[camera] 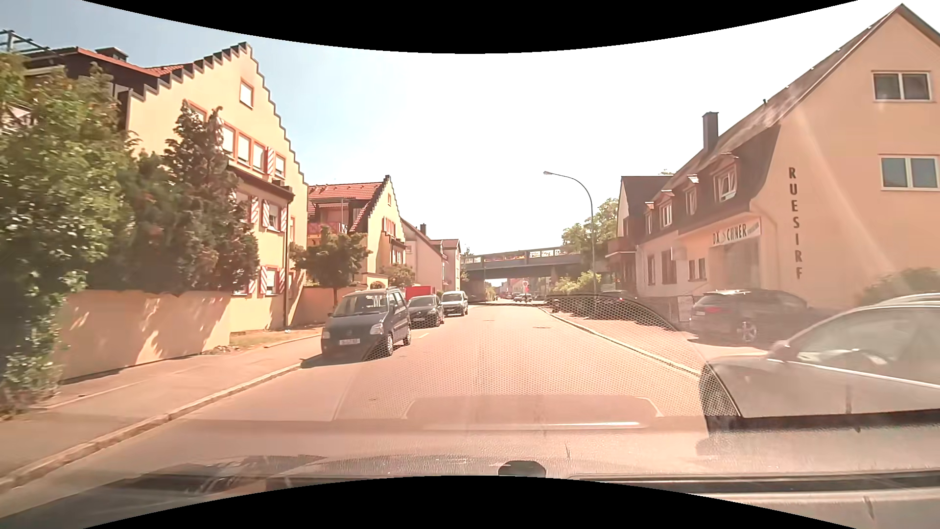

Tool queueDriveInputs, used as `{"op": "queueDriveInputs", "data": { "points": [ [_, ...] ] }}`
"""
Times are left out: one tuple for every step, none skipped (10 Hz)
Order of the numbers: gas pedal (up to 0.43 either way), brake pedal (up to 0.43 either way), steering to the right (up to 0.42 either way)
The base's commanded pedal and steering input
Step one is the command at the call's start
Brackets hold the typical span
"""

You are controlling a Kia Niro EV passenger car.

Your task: Follow the waypoints while adhering to traffic rules and regulations

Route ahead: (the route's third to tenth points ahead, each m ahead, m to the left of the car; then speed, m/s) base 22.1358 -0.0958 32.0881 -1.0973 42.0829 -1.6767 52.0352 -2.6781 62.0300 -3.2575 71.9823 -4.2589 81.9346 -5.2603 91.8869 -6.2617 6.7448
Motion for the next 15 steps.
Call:
{"op": "queueDriveInputs", "data": {
  "points": [
    [0.079, 0.0, 0.047],
    [0.079, 0.0, 0.05],
    [0.079, 0.0, 0.053],
    [0.079, 0.0, 0.057],
    [0.079, 0.0, 0.062],
    [0.079, 0.0, 0.067],
    [0.079, 0.0, 0.07],
    [0.079, 0.0, 0.072],
    [0.079, 0.0, 0.073],
    [0.079, 0.0, 0.073],
    [0.079, 0.0, 0.073],
    [0.079, 0.0, 0.072],
    [0.079, 0.0, 0.069],
    [0.079, 0.0, 0.064],
    [0.079, 0.0, 0.056]
  ]
}}
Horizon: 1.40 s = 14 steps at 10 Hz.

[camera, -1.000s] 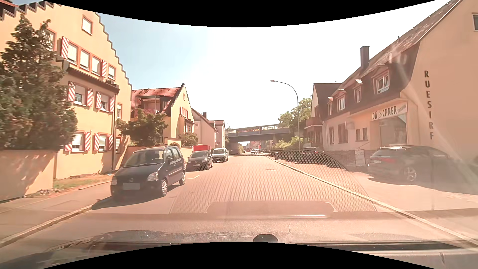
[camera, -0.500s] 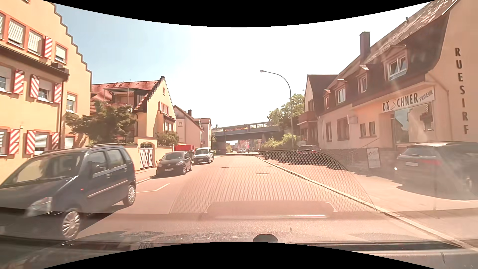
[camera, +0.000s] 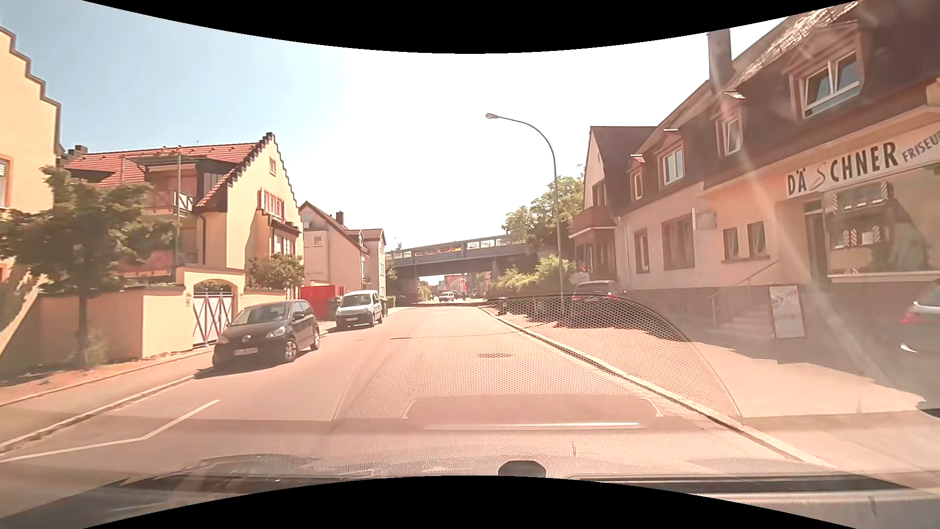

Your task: Follow the waypoints while adhering to traffic rules and regulations

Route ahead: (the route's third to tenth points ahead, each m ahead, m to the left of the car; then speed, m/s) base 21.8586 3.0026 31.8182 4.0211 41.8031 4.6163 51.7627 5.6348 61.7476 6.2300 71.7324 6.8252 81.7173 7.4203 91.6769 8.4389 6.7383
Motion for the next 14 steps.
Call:
{"op": "queueDriveInputs", "data": {
  "points": [
    [0.079, 0.0, 0.045],
    [0.079, 0.0, 0.032],
    [0.079, 0.0, 0.02],
    [0.079, 0.0, 0.013],
    [0.079, 0.0, 0.003],
    [0.079, 0.0, -0.01],
    [0.079, 0.0, -0.024],
    [0.079, 0.0, -0.028],
    [0.079, 0.0, -0.034],
    [0.079, 0.0, -0.043],
    [0.079, 0.0, -0.05],
    [0.079, 0.0, -0.052],
    [0.079, 0.0, -0.052],
    [0.079, 0.0, -0.051]
  ]
}}
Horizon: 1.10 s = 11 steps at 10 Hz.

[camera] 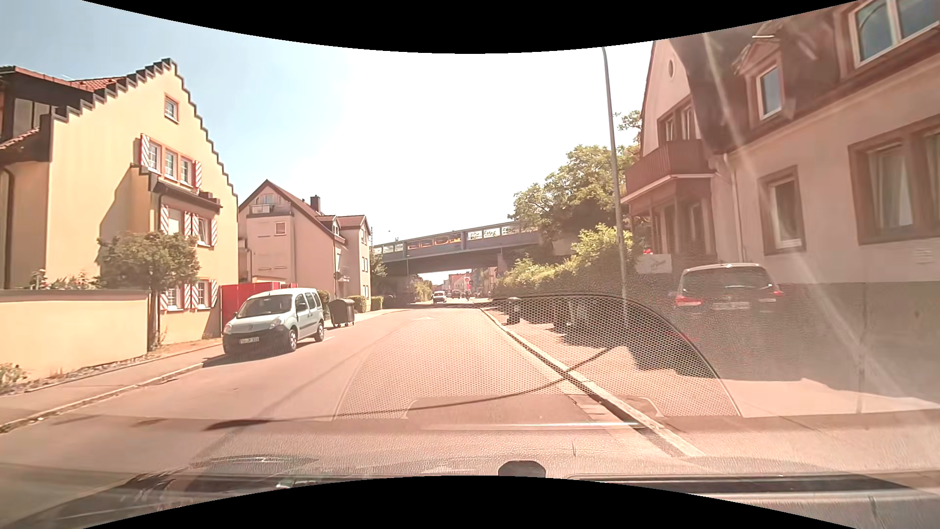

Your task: Follow the waypoints while adhering to traffic rules and regulations

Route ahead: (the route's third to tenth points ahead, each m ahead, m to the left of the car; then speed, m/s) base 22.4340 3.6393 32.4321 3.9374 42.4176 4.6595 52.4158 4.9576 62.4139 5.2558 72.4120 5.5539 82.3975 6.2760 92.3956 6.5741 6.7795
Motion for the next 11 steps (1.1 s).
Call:
{"op": "queueDriveInputs", "data": {
  "points": [
    [0.079, 0.0, -0.049],
    [0.079, 0.0, -0.049],
    [0.079, 0.0, -0.046],
    [0.079, 0.0, -0.041],
    [0.079, 0.0, -0.035],
    [0.079, 0.0, -0.029],
    [0.079, 0.0, -0.023],
    [0.079, 0.0, -0.019],
    [0.079, 0.0, -0.01],
    [0.079, 0.0, -0.007],
    [0.079, 0.0, -0.006]
  ]
}}
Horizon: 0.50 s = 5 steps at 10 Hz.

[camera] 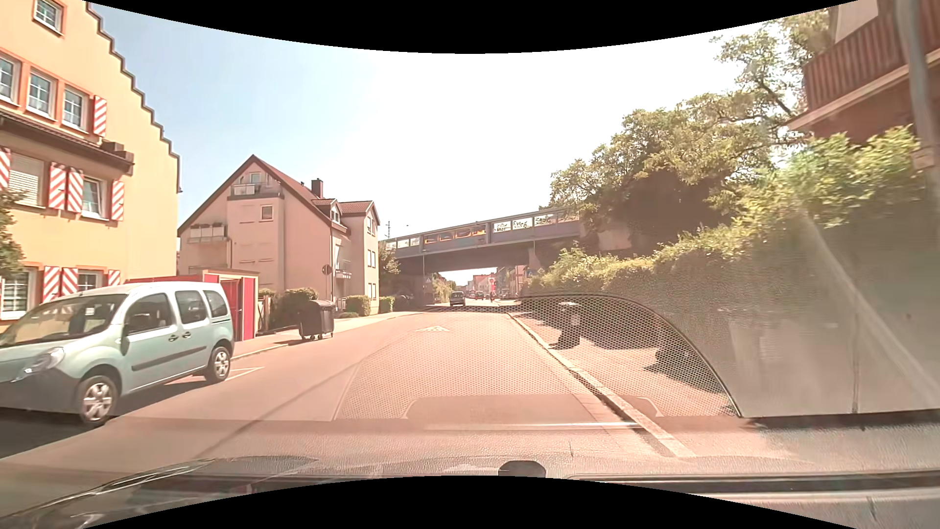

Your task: Follow the waypoints while adhering to traffic rules and regulations

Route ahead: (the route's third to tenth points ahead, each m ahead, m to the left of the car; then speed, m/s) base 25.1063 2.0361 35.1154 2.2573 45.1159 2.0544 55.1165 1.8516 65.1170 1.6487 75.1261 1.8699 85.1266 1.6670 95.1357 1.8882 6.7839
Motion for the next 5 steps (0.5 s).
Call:
{"op": "queueDriveInputs", "data": {
  "points": [
    [0.079, 0.0, -0.004],
    [0.079, 0.0, -0.003],
    [0.079, 0.0, -0.003],
    [0.079, 0.0, -0.003],
    [0.079, 0.0, -0.003]
  ]
}}
